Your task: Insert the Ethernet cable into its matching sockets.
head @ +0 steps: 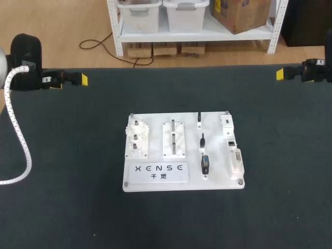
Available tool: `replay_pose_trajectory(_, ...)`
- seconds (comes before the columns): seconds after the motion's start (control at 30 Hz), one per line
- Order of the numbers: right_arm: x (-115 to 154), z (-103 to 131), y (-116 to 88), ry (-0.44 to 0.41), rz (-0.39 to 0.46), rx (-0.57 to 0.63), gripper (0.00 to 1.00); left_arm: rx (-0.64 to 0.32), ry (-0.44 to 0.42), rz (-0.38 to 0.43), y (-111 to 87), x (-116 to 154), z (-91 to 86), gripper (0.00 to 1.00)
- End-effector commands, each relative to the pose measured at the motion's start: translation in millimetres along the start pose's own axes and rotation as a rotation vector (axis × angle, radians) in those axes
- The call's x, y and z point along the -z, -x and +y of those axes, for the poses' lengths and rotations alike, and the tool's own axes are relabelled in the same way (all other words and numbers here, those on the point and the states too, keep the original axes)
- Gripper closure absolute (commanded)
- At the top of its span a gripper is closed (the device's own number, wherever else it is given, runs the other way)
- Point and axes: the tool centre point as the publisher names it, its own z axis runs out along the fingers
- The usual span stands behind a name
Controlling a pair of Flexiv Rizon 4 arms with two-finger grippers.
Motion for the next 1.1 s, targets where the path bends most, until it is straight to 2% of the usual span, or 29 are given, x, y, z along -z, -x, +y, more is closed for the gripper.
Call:
replay_pose_trajectory(0.03,0,0,0,0.000,0.000,0.000,0.00,0.000,0.000,0.000,0.0,0,0.0,0.00)
replay_pose_trajectory(0.43,0,0,0,0.000,0.000,0.000,0.00,0.000,0.000,0.000,0.0,0,0.0,0.00)
replay_pose_trajectory(0.47,0,0,0,0.000,0.000,0.000,0.00,-0.048,-0.041,-0.023,1.8,-1,-2.3,0.00)
replay_pose_trajectory(0.6,0,0,0,0.000,0.000,0.000,0.00,-0.205,-0.109,0.005,0.9,-14,-16.6,0.00)
replay_pose_trajectory(0.83,0,0,0,0.000,0.000,0.000,0.00,-0.516,-0.341,-0.052,-19.6,-27,-54.8,0.00)
replay_pose_trajectory(0.97,0,0,0,0.000,0.000,0.000,0.00,-0.620,-0.460,-0.086,-32.9,-31,-73.2,0.00)
replay_pose_trajectory(1.1,0,0,0,0.000,0.000,0.000,0.00,-0.722,-0.514,-0.102,-48.2,-35,-90.4,0.00)
